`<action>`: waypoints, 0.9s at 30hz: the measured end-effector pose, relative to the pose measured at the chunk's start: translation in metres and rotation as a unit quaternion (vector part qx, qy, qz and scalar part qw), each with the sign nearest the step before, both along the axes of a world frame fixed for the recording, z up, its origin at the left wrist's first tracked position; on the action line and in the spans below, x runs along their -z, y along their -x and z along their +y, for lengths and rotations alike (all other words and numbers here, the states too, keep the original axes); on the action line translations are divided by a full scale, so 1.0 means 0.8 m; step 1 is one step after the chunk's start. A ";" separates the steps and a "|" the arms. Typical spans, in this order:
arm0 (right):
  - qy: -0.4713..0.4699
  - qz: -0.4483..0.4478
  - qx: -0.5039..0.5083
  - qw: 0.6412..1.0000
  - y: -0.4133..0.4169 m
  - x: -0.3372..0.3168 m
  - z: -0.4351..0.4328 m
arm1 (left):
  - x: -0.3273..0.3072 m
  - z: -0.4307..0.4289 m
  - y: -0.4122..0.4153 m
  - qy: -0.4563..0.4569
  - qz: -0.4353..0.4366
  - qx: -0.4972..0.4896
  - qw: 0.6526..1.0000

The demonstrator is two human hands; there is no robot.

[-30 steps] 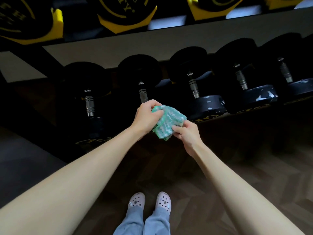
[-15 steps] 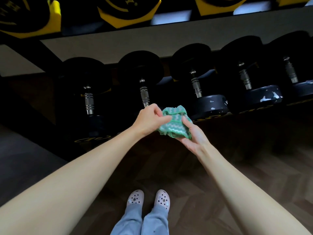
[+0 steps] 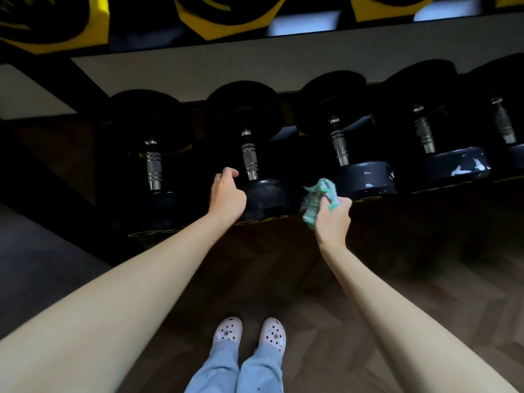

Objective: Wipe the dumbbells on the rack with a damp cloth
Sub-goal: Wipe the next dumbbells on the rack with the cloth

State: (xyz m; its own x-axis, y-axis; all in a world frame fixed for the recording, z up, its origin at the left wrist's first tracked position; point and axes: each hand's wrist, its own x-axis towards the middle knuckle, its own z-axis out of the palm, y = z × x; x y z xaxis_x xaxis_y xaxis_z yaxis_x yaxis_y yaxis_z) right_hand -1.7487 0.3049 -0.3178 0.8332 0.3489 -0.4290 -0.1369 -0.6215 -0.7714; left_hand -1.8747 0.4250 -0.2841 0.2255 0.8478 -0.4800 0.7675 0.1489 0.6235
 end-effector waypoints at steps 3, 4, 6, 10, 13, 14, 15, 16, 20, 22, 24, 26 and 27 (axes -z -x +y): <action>0.021 0.104 0.008 0.994 0.009 0.025 0.026 | 0.020 0.012 0.017 0.024 0.021 0.000 0.999; 0.027 0.124 0.023 0.992 0.011 0.032 0.033 | 0.027 0.015 0.023 0.040 0.027 0.011 0.999; 0.039 0.122 0.028 0.991 0.012 0.041 0.041 | 0.037 0.016 0.033 0.062 0.037 0.046 0.996; 0.034 0.025 -0.039 0.998 0.021 0.036 0.047 | 0.043 0.029 0.049 0.088 0.000 0.059 0.994; 0.024 -0.030 -0.097 0.995 0.030 0.016 0.055 | 0.041 0.036 0.054 0.114 -0.012 0.066 0.991; 0.023 -0.048 -0.129 0.990 0.035 0.009 0.061 | 0.041 0.037 0.055 0.120 -0.014 0.070 0.990; 0.022 -0.080 -0.179 0.980 0.041 0.002 0.069 | 0.042 0.038 0.055 0.127 -0.023 0.071 0.989; 0.013 -0.123 -0.245 0.962 0.050 -0.002 0.075 | 0.041 0.039 0.056 0.138 -0.035 0.065 0.988; -0.023 -0.238 -0.491 0.838 0.080 -0.003 0.073 | 0.032 0.043 0.056 0.171 -0.080 0.024 0.982; -0.032 -0.298 -0.558 0.774 0.089 0.011 0.054 | 0.028 0.043 0.053 0.176 -0.090 0.028 0.980; -0.025 -0.352 -0.592 0.724 0.096 0.032 0.033 | 0.028 0.040 0.051 0.170 -0.093 0.035 0.980; -0.027 -0.381 -0.592 0.709 0.095 0.051 0.015 | 0.032 0.040 0.045 0.150 -0.084 0.038 0.984; -0.036 -0.392 -0.579 0.714 0.092 0.057 0.005 | 0.034 0.038 0.044 0.137 -0.073 0.040 0.987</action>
State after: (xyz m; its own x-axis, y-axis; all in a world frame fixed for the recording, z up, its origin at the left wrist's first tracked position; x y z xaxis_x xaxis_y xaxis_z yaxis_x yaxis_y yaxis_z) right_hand -1.8226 0.3085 -0.3636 -0.0572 0.9962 0.0649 0.9275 0.0771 -0.3658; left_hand -1.9103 0.4552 -0.3114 0.3701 0.6675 -0.6461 0.6880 0.2704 0.6734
